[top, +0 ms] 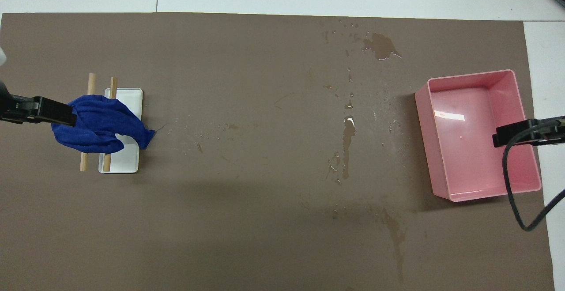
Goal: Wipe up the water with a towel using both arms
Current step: 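Grip the blue towel with the left gripper and lift it off the tray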
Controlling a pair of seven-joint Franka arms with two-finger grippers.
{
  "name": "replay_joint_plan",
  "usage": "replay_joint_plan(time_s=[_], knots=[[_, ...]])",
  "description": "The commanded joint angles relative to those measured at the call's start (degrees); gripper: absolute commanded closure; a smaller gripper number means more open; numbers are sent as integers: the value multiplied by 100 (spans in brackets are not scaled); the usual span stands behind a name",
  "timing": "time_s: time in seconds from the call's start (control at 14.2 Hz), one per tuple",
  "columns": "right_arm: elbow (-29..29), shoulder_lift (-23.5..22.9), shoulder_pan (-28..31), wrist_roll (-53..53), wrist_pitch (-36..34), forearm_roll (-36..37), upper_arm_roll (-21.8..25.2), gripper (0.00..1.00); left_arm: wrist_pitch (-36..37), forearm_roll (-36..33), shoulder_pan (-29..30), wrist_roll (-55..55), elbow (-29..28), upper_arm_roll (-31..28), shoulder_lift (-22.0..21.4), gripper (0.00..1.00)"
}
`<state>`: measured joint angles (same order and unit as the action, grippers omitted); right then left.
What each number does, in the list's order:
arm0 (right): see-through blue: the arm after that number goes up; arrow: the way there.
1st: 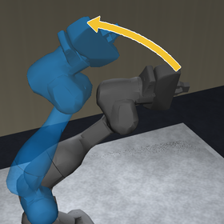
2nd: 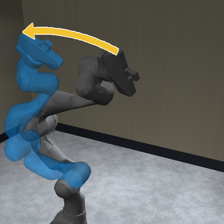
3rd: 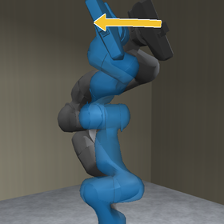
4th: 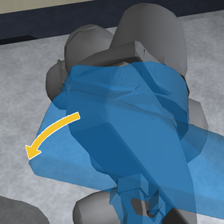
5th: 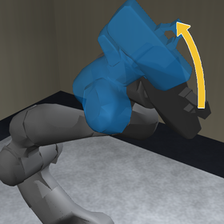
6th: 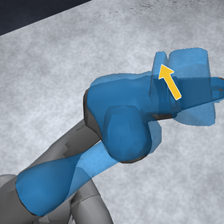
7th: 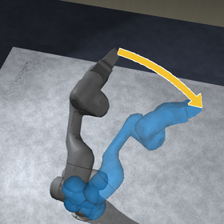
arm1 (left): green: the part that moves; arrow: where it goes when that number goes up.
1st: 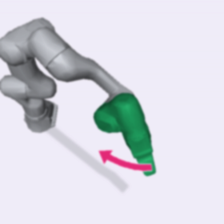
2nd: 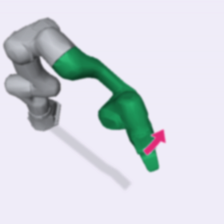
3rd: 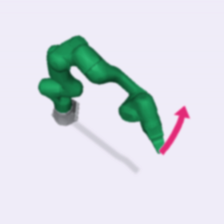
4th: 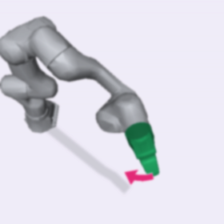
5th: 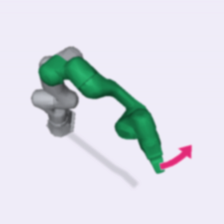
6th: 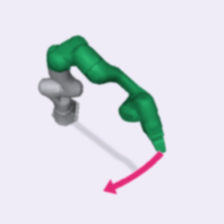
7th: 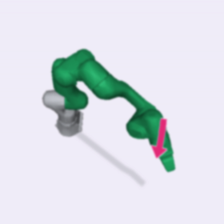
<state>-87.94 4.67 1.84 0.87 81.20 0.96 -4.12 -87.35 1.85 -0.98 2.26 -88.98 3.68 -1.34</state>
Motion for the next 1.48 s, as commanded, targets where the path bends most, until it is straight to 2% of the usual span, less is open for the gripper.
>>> replay_joint_plan(time_s=[0.0,0.14,0.35,0.56,0.7,0.85,1.06,1.27,1.34,1.41], knots=[[-4,34,71,-114,-78,-96,-28,0,-142,87,36,64,-173,1,-112,0],[-4,34,71,-105,-78,-96,-28,0,-368,78,45,47,-286,-8,-129,0],[-4,25,71,-105,-78,-96,-28,0,-1702,87,368,-41,-1023,-52,-235,0],[-4,25,71,-105,-78,-96,-28,0,-2425,87,721,-504,-1375,-52,54,0],[-4,34,71,-105,-78,-96,-28,0,-3074,87,818,-944,-2067,-52,47,0],[-4,34,71,-105,-78,-96,-28,0,-3786,87,906,-929,-2815,-52,-59,0],[-4,34,71,-105,-78,-96,-28,0,-4044,87,933,-990,-3292,-52,-155,0],[-4,34,71,-105,-78,-96,-28,0,-4333,78,845,-1516,-3626,-34,-226,0],[-4,25,71,-105,-78,-96,-28,0,-4352,87,845,-1596,-3627,-34,-226,10],[-4,34,71,-105,-78,-96,-28,0,-4343,87,845,-1718,-3636,-26,-226,34]])
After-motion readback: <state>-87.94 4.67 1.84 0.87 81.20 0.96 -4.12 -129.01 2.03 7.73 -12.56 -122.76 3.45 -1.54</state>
